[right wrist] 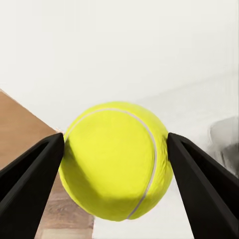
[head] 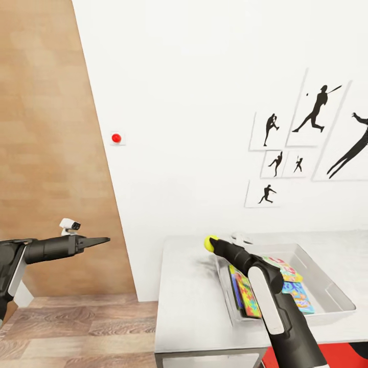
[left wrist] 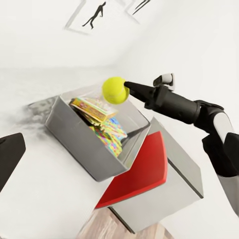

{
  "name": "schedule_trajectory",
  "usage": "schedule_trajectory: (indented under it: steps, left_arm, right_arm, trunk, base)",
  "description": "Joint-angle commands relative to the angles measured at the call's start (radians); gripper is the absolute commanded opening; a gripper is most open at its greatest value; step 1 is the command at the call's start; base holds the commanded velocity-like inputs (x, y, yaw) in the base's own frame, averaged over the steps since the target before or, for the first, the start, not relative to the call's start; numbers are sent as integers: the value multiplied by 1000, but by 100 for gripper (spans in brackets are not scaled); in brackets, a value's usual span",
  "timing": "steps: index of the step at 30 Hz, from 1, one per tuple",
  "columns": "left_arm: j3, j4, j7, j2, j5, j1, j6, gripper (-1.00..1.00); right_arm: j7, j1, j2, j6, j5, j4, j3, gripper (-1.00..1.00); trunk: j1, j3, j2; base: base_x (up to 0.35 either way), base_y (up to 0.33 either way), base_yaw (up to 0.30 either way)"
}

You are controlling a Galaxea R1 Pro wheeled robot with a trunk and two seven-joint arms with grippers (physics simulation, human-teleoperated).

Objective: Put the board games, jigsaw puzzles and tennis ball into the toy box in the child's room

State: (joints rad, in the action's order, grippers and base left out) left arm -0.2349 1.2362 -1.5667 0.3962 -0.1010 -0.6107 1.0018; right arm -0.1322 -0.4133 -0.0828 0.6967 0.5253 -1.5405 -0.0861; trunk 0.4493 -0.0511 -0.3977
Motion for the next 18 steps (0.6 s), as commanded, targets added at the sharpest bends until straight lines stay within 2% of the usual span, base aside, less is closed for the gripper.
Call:
schedule_trajectory:
  steps: [1, 3, 8, 10, 15, 18]
  left_arm:
    - [0, 0, -4, 0, 1, -1, 11, 100]
    - [0, 0, -4, 0, 1, -1, 11, 100]
    - [0, 0, -4, 0, 1, -1, 11, 100]
    - [0, 0, -4, 0, 1, -1, 11, 100]
    - [0, 0, -4, -3, 1, -1, 11, 100]
    - [0, 0, -4, -2, 0, -1, 11, 100]
  right_arm:
    - [-7, -1, 0, 3, 12, -1, 16, -100]
    - [9, 0, 0, 5, 12, -1, 55, -100]
    - [97, 29, 0, 12, 17, -1, 211, -100]
    - [117, 41, 0, 15, 17, -1, 250, -100]
    - [123, 49, -2, 36, 8, -1, 278, -100]
    - [92, 50, -3, 77, -1, 2, 278, -100]
  trunk:
    - [1, -1, -2]
    - [1, 3, -2]
    - [1, 11, -2]
    - [1, 14, -2]
    - [1, 22, -2]
    - [1, 27, -2]
  base:
    - [0, -135, 0]
    - [0, -174, 0]
    - [0, -263, 0]
    - [0, -288, 0]
    - [0, -238, 0]
    - [0, -59, 0]
